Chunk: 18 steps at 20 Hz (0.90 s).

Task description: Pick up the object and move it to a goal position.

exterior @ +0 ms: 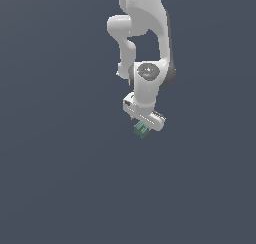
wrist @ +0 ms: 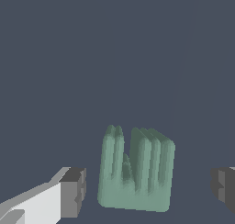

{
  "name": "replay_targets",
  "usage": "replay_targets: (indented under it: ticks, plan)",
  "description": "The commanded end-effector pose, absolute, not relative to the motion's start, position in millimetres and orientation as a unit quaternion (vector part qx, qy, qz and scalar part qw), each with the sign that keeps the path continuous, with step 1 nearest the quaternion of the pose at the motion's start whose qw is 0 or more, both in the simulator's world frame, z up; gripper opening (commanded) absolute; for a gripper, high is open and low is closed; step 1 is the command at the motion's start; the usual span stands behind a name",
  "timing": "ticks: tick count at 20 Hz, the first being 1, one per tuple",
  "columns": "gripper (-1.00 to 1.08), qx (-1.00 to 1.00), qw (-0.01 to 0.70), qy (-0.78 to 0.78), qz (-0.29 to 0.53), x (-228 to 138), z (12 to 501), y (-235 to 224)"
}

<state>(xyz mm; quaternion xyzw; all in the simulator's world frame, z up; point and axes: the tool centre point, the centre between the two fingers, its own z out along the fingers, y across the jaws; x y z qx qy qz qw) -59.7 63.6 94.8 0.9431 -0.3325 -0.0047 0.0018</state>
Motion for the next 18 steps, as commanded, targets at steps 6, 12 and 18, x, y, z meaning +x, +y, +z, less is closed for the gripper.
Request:
replay_targets:
  ticks: [6, 12, 18]
  plan:
    - [1.00, 0.929, 0.000, -0.370, -0.001, -66, 91, 72]
    - [1.00, 0.927, 0.000, -0.375, 0.000, -67, 90, 74]
    - [1.00, 0.927, 0.000, -0.375, 0.000, -67, 78, 74]
